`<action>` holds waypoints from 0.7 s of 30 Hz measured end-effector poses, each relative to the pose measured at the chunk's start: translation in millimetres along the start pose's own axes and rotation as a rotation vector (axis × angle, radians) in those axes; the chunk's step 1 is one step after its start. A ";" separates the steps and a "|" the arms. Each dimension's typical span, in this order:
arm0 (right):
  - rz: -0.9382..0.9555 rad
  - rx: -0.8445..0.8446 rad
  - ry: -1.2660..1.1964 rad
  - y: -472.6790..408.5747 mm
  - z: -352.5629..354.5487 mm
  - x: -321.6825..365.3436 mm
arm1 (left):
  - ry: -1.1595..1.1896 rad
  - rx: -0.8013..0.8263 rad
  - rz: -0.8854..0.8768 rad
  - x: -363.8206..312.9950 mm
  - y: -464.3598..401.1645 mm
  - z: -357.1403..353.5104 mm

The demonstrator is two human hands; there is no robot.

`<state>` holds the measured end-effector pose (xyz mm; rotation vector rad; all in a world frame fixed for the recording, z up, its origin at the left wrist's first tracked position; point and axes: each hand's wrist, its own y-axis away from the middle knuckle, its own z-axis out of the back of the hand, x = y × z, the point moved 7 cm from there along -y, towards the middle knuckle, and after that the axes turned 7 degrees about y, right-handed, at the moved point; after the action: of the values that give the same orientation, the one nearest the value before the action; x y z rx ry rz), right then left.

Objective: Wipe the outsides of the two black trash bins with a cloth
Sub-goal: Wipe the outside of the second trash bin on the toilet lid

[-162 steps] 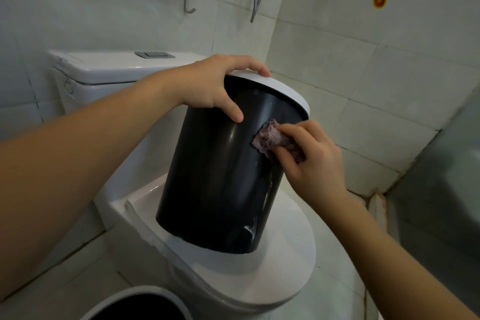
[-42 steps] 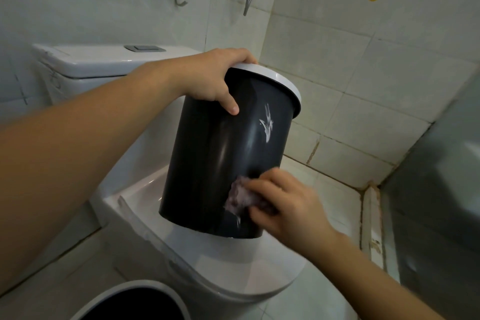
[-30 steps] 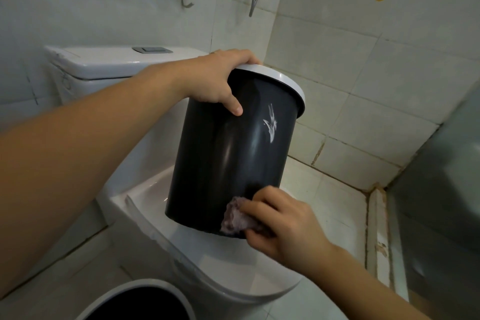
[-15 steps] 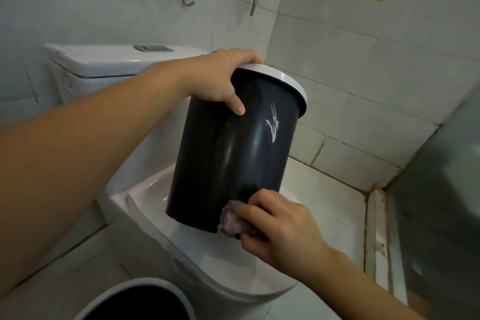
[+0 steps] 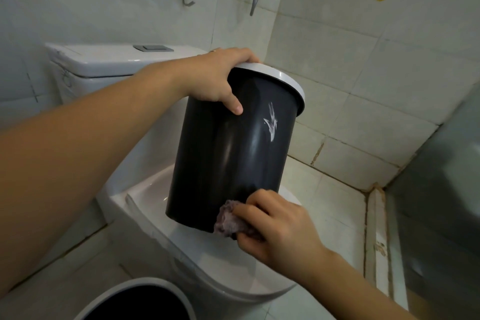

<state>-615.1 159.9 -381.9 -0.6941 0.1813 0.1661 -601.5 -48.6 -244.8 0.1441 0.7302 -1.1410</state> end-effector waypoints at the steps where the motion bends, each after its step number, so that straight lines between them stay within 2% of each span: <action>1: -0.007 -0.010 0.003 -1.1 1.5 -4.9 | 0.002 -0.002 0.000 0.6 0.5 0.6; 6: -0.216 -0.106 -0.015 -8.5 10.6 -45.8 | 0.014 -0.008 0.002 3.3 2.2 4.0; 13: -0.031 0.011 -0.117 11.2 -3.0 -23.5 | 0.033 0.006 0.011 1.5 -0.2 0.4; 18: -0.243 -0.120 -0.128 6.1 5.2 -49.0 | 0.046 0.006 0.009 2.2 -1.2 0.8; 21: -0.231 -0.116 -0.133 8.7 2.5 -44.9 | 0.049 0.004 0.009 2.3 -2.0 0.3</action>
<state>-660.3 164.0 -375.5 -0.8111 -0.0363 0.0011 -602.6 -51.4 -245.4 0.1789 0.7699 -1.1331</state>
